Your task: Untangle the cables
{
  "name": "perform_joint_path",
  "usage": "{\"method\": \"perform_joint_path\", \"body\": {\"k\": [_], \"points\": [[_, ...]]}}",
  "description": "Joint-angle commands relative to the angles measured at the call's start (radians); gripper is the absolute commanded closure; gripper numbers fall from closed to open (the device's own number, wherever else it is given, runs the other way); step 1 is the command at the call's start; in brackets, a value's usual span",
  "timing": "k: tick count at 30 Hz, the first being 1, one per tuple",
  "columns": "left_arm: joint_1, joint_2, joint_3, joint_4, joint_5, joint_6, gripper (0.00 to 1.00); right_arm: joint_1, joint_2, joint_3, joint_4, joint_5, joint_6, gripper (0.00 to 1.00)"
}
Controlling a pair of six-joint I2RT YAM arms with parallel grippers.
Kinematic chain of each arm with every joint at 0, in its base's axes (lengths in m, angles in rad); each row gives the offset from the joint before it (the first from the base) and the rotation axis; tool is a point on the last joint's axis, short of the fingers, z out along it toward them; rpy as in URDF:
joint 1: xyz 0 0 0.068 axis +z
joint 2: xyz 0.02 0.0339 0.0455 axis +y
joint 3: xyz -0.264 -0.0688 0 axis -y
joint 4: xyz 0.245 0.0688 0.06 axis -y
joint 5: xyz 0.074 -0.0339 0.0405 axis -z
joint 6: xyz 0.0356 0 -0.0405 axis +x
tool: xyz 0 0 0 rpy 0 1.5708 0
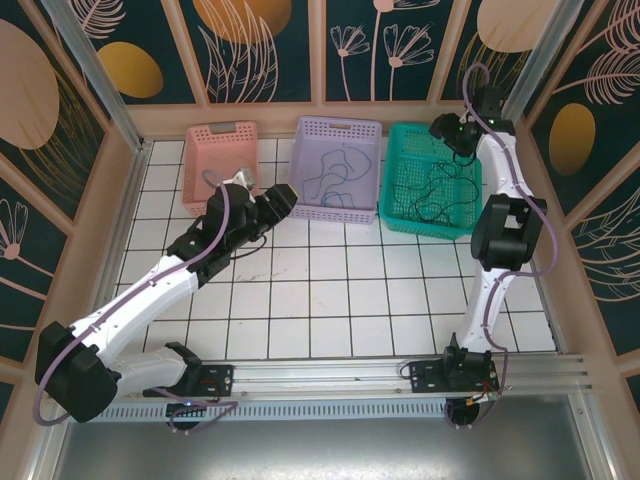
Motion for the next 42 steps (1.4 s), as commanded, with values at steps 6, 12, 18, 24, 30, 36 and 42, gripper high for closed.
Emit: {"method": "perform_joint_path", "body": {"k": [6, 12, 18, 24, 30, 36, 42], "points": [[0.004, -0.003, 0.116, -0.15, -0.075, 0.135, 0.29, 0.016, -0.275, -0.097, -0.019, 0.167, -0.014, 0.4], [0.011, -0.042, 0.168, -0.34, -0.237, 0.255, 0.01, 0.03, -0.692, -0.585, 0.228, 0.268, 0.04, 0.01], [0.013, -0.164, 0.093, -0.416, -0.593, 0.414, 0.01, 0.094, -1.139, -1.072, 0.41, 0.563, 0.105, 0.01], [0.052, -0.356, -0.24, -0.12, -0.862, 0.789, 0.01, 0.073, -1.305, -1.498, 0.606, 0.632, 0.026, 0.01], [0.286, -0.274, -0.402, 0.136, -0.656, 0.974, 0.01, 0.075, -1.253, -1.731, 0.951, 0.61, -0.11, 0.01], [0.479, -0.019, -0.52, 0.522, -0.448, 0.95, 0.01, 0.076, -0.985, -1.804, 1.365, 0.519, -0.187, 0.01], [0.553, 0.191, -0.587, 0.911, -0.297, 0.916, 0.01, 0.059, -0.747, -1.738, 1.578, 0.423, -0.268, 0.01]]}}
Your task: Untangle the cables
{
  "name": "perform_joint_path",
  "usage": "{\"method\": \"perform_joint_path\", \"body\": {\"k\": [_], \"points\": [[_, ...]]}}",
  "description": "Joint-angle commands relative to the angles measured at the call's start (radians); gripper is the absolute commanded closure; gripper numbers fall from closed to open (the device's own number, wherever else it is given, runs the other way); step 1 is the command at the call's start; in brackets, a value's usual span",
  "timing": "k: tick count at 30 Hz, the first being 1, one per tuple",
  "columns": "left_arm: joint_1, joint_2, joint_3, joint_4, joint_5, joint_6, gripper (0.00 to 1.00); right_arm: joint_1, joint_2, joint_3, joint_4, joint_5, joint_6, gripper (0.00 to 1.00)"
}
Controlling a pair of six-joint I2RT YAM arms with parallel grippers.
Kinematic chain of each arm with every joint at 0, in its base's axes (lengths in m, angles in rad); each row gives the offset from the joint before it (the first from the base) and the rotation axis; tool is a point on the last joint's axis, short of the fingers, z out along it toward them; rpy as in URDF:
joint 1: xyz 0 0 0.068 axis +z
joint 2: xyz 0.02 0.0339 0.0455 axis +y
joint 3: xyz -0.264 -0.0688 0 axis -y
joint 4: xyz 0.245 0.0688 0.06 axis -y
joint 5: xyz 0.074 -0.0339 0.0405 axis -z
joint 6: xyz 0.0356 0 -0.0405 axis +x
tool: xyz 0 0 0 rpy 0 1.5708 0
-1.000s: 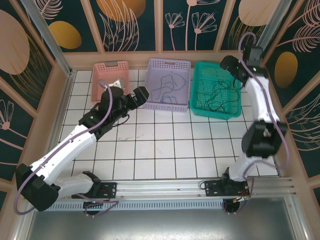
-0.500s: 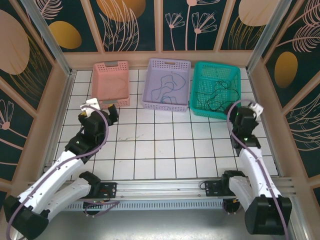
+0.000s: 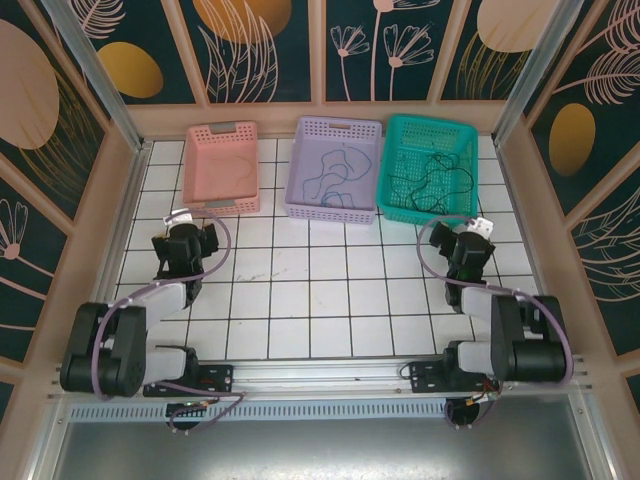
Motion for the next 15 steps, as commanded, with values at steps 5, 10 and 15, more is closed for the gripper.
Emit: {"method": "perform_joint_path", "body": {"k": [5, 10, 15], "points": [[0.062, 0.163, 0.029, 0.412, 0.186, 0.054, 0.01, -0.014, 0.163, 0.059, 0.292, -0.181, -0.13, 0.01], [0.106, 0.165, -0.112, 0.66, 0.3, 0.044, 0.01, -0.026, 0.183, -0.089, 0.574, -0.151, -0.105, 0.01], [0.107, 0.204, -0.129, 0.715, 0.275, 0.038, 0.01, 0.006, 0.196, -0.045, 0.513, -0.081, -0.118, 0.01]]}}
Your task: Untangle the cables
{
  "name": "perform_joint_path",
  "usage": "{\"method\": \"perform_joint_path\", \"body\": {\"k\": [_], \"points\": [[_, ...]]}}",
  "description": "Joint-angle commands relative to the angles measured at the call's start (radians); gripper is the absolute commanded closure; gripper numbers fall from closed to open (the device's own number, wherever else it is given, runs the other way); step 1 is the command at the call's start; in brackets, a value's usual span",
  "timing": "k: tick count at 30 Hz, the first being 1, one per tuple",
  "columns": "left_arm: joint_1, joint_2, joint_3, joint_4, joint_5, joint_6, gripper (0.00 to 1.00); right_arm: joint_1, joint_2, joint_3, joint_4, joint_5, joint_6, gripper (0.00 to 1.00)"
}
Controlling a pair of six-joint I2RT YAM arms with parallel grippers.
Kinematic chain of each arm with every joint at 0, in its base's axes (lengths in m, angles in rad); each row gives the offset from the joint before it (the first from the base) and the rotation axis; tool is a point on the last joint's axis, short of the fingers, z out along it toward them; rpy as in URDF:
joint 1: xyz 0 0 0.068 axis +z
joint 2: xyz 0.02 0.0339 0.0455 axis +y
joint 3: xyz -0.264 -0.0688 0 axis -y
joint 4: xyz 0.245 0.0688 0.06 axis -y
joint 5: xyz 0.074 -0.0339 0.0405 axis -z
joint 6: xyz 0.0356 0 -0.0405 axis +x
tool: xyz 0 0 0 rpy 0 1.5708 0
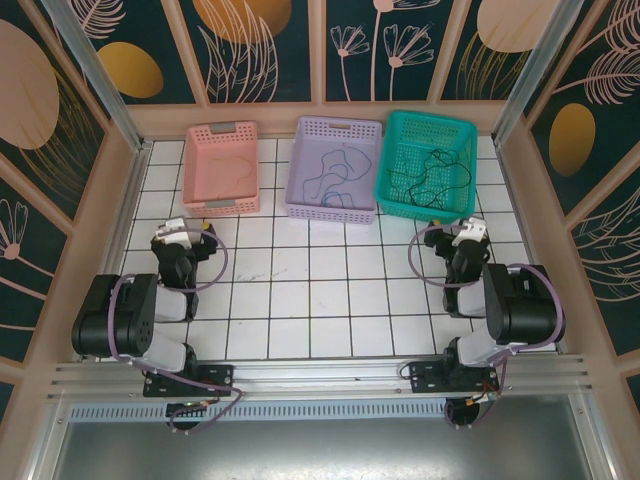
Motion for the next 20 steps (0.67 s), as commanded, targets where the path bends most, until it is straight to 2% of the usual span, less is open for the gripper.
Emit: {"method": "perform_joint_path", "body": {"k": [1, 13, 16, 20], "points": [[0.003, 0.007, 0.052, 0.084, 0.052, 0.017, 0.01, 0.017, 0.01, 0.024, 0.089, 0.033, -0.022, 0.01], [0.003, 0.009, 0.047, 0.096, 0.051, 0.019, 0.01, 0.024, 0.012, 0.029, 0.086, 0.039, -0.031, 0.01], [0.003, 0.008, 0.047, 0.096, 0.051, 0.019, 0.01, 0.006, 0.012, 0.047, 0.049, -0.07, -0.05, 0.01], [0.003, 0.009, 0.046, 0.096, 0.051, 0.019, 0.01, 0.003, 0.011, 0.043, 0.057, -0.078, -0.051, 0.01]]}}
